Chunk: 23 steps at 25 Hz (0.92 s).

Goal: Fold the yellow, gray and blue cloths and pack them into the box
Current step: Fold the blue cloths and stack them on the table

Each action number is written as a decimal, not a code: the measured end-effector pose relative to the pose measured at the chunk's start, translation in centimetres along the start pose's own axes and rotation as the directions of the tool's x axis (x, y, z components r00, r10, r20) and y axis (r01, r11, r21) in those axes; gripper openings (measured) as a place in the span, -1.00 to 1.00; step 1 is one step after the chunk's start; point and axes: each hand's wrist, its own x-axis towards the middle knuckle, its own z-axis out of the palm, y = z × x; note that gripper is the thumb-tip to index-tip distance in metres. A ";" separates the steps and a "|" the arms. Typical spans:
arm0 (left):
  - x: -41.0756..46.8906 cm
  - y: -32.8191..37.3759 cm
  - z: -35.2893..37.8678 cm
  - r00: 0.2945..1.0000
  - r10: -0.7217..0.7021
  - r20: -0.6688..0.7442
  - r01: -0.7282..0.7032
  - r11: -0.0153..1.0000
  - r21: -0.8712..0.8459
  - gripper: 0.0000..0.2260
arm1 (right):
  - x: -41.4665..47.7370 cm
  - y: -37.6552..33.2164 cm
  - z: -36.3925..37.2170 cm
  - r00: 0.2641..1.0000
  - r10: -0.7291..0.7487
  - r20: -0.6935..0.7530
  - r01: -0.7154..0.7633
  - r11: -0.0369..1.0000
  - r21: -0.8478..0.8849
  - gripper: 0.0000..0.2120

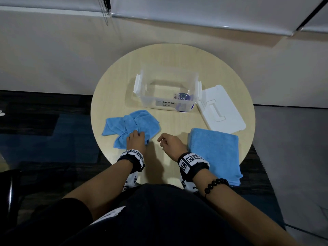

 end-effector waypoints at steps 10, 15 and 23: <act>1.8 -2.9 -4.7 0.973 0.229 0.023 -0.158 0.734 -0.660 -0.92 | 2.6 -1.7 -0.4 0.991 -0.135 -0.021 0.128 0.973 -0.190 -0.54; 1.9 -1.8 -8.5 0.948 0.230 -0.222 -0.319 0.655 -0.685 -0.89 | 4.0 -4.0 -3.9 0.946 -0.228 -0.229 0.197 0.969 -0.151 -0.86; 1.3 2.5 -13.0 0.914 0.235 -0.332 -0.398 0.688 -0.607 -0.93 | 2.6 -7.2 -9.3 0.908 -0.232 -0.349 0.295 0.946 0.137 -0.84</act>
